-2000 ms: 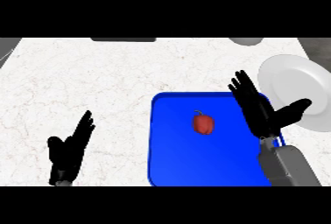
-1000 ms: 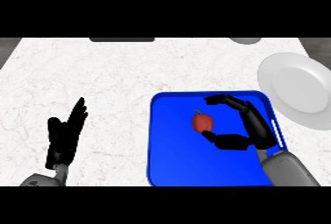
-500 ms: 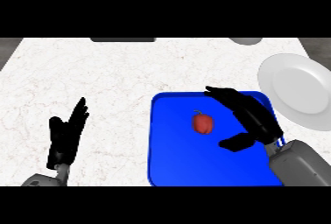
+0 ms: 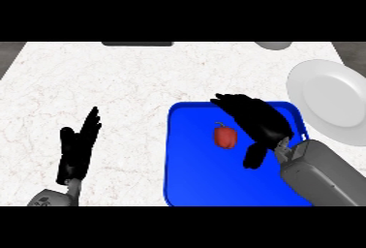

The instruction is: Pick the bell pepper from the tray and place it in the plate

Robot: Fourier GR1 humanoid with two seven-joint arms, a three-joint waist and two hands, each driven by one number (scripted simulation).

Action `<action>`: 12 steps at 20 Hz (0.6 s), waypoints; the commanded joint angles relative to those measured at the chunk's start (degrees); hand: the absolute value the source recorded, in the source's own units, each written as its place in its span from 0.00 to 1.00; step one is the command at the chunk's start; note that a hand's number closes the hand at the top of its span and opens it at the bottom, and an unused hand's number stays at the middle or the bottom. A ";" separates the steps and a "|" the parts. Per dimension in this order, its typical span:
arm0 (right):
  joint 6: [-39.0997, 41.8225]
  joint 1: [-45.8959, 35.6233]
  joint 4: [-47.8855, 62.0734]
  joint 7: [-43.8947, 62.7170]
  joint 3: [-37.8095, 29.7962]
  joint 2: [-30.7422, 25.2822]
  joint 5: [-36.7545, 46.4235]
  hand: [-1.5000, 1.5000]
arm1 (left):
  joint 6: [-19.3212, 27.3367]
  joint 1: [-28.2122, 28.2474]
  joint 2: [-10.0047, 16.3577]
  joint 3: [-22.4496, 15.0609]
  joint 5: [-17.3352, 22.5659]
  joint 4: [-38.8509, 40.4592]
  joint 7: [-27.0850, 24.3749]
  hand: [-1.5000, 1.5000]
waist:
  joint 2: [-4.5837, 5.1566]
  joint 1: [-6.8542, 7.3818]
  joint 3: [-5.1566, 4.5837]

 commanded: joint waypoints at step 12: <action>16.57 0.04 3.47 7.41 -5.43 10.66 7.65 0.00 | -4.74 -2.37 -3.12 5.03 -3.31 3.00 0.77 0.50 | 0.11 -0.28 0.09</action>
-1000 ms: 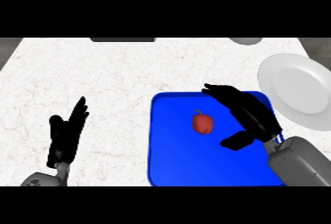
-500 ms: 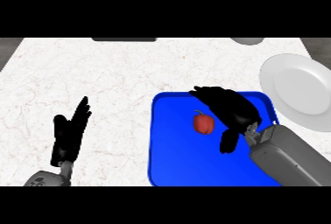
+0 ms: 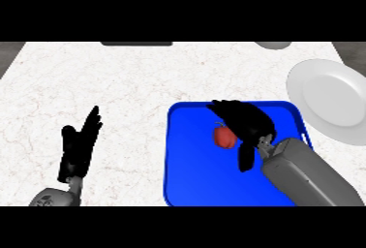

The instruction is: Pick the bell pepper from the tray and place it in the plate

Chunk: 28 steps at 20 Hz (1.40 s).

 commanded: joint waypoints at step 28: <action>-0.19 3.01 12.39 -19.52 -8.52 9.80 25.01 1.00 | -6.59 1.69 -6.27 7.37 -8.44 -3.07 1.91 0.50 | -0.02 -0.05 0.01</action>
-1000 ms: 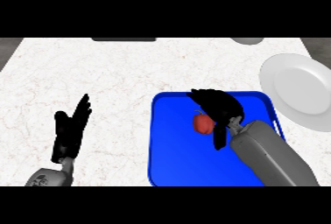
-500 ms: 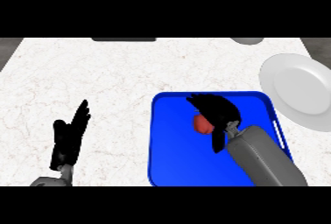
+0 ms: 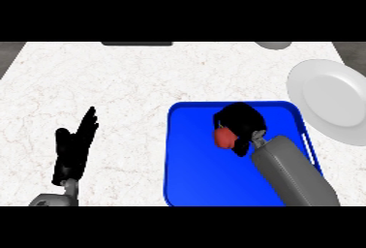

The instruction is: Pick the bell pepper from the tray and place it in the plate

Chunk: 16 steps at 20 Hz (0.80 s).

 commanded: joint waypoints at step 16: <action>-26.28 -3.64 9.99 -0.96 -24.77 -4.25 -0.62 1.00 | -1.15 0.26 -1.53 1.75 -0.59 -0.11 -0.25 0.50 | 0.10 0.26 0.02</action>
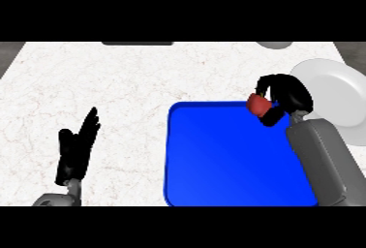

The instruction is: Pick the bell pepper from the tray and place it in the plate

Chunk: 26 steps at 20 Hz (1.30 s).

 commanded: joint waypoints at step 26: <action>-19.47 -10.45 17.79 -1.90 -21.87 -14.49 -2.36 1.00 | -1.57 1.24 -1.40 0.58 -2.60 -4.65 3.38 0.50 | 0.07 0.93 0.01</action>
